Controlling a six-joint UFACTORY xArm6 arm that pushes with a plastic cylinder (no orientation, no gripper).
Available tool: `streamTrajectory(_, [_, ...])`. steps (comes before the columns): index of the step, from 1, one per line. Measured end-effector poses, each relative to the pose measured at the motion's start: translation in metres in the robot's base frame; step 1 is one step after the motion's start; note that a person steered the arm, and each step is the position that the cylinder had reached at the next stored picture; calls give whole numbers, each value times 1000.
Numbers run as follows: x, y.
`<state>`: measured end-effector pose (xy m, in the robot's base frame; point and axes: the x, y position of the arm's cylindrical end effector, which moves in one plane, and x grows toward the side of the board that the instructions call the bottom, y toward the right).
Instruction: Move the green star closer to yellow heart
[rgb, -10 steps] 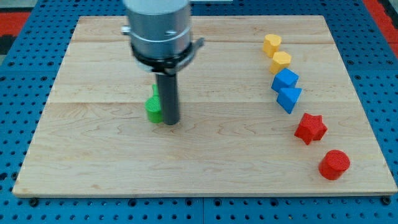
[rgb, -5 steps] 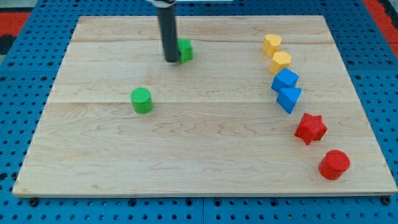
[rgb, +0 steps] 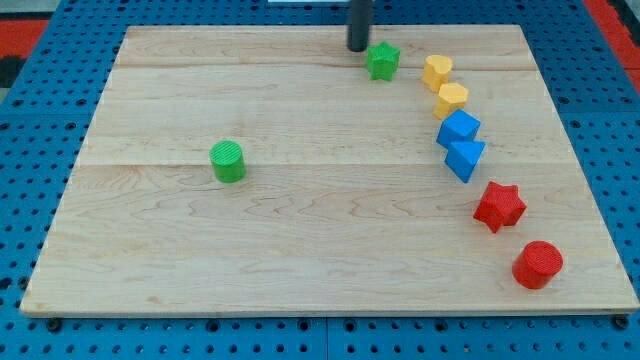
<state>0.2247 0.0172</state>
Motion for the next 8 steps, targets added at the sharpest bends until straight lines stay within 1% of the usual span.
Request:
streamTrajectory(1, [11,-20])
streamTrajectory(2, [61,10])
streamTrajectory(3, [69,36])
streamTrajectory(4, [53,56])
streamTrajectory(5, [36,41])
streamTrajectory(6, [7,7])
streamTrajectory(7, [8,63])
streamTrajectory(8, [9,78])
